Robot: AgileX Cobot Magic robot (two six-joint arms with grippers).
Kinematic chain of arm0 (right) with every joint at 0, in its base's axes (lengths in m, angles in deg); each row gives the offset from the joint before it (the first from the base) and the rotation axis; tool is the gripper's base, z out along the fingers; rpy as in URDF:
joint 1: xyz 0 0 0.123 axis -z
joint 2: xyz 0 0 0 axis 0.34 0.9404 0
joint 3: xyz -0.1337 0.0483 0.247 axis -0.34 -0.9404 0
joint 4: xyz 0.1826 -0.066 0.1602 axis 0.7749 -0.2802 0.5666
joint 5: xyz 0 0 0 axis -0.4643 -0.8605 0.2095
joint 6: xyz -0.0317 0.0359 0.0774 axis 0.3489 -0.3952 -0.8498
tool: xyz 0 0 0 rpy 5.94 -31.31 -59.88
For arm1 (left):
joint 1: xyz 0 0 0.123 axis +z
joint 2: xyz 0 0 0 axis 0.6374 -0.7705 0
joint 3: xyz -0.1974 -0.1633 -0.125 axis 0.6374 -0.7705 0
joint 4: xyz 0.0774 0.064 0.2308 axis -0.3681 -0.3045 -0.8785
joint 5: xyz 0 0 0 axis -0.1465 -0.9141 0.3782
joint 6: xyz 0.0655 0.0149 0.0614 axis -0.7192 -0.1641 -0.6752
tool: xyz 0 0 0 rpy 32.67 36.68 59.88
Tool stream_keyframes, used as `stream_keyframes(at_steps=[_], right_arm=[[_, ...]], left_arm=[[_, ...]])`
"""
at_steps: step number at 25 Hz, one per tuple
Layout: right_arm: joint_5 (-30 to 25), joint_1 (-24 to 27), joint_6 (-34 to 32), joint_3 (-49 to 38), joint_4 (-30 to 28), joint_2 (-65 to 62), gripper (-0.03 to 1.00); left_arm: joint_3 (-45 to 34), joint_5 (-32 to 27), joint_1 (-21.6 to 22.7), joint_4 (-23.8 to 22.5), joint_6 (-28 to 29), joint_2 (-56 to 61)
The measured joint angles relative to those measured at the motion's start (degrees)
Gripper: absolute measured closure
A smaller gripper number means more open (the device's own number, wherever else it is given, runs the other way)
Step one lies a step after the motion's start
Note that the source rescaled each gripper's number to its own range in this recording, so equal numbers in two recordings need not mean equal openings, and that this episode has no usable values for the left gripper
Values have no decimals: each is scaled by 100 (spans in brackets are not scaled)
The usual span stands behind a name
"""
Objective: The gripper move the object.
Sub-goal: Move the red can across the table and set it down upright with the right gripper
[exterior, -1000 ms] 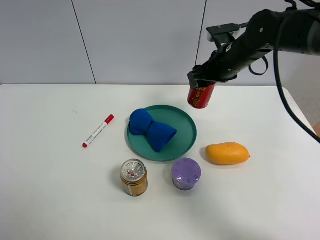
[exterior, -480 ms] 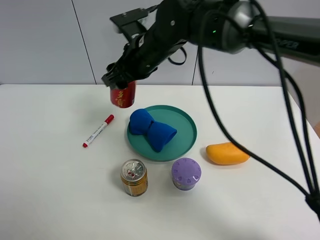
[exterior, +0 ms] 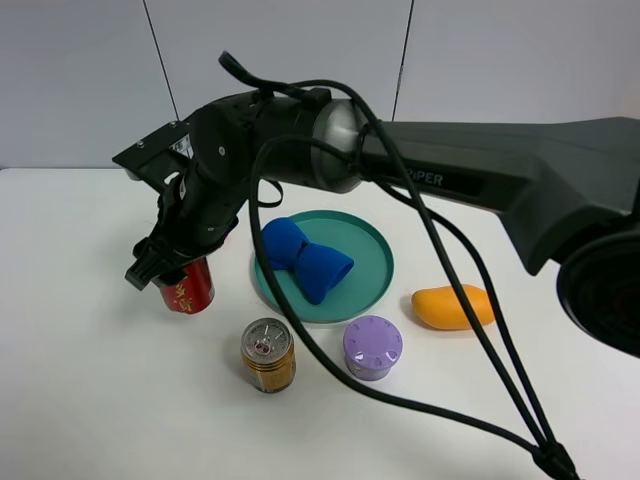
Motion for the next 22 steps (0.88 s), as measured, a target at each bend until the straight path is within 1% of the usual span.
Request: stream_keyframes(at_steps=[7, 12, 18, 22], right_arm=[[141, -381, 111, 11, 0, 364, 96], [241, -394, 118, 11, -1, 725, 96], [603, -396, 152, 51, 13, 840, 96], [643, -396, 156, 70, 24, 858, 96]], left_arm=[[0, 0, 0, 0, 0, 0], [0, 0, 0, 0, 0, 0], [0, 0, 0, 0, 0, 0], [0, 0, 0, 0, 0, 0]])
